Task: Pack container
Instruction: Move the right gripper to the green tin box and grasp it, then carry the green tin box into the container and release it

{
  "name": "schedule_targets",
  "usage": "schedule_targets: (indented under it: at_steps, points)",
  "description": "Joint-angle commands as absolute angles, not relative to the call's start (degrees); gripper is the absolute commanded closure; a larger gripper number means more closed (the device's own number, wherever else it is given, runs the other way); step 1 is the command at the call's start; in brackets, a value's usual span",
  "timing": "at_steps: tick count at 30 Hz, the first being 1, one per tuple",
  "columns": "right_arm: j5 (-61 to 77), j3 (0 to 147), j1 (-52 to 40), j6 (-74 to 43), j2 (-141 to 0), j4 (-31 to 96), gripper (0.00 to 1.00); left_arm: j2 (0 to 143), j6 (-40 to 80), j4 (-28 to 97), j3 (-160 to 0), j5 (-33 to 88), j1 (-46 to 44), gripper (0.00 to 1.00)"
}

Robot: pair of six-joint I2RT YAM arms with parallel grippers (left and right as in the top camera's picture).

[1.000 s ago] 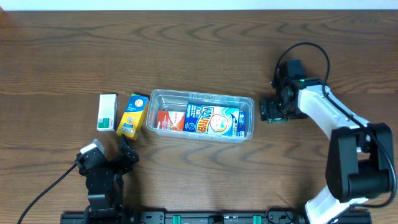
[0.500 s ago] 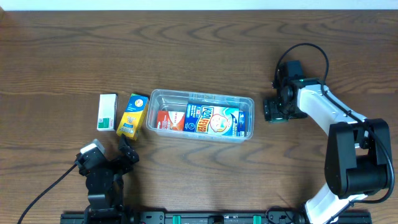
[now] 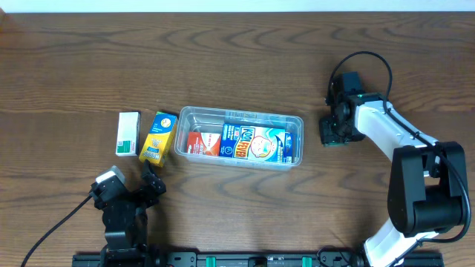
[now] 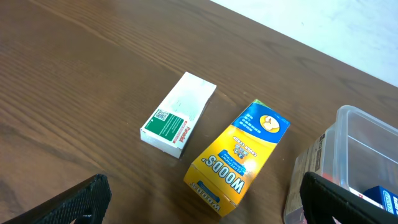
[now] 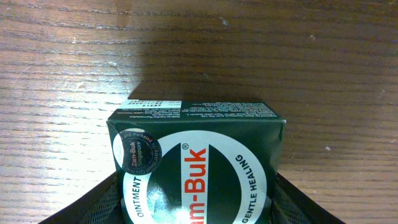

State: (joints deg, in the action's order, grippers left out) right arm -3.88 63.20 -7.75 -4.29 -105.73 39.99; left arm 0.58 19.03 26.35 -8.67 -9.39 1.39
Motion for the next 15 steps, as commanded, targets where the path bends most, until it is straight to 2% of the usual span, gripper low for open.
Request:
schedule_targets:
  at_steps: [1,7,15]
  points:
    - [-4.54,62.96,-7.46,-4.19,-105.32,40.05,0.44,0.21,18.24,26.26,-7.55,-9.65,1.15,0.02]
    - [-4.49,63.46,-7.57,-4.21,-103.98,41.41,0.48,0.23,18.24,26.26,-7.55,-9.65,1.15,0.02]
    - [-4.03,66.22,-9.52,-4.21,-93.32,46.24,0.52,0.21,18.24,26.26,-7.55,-9.65,1.15,0.02]
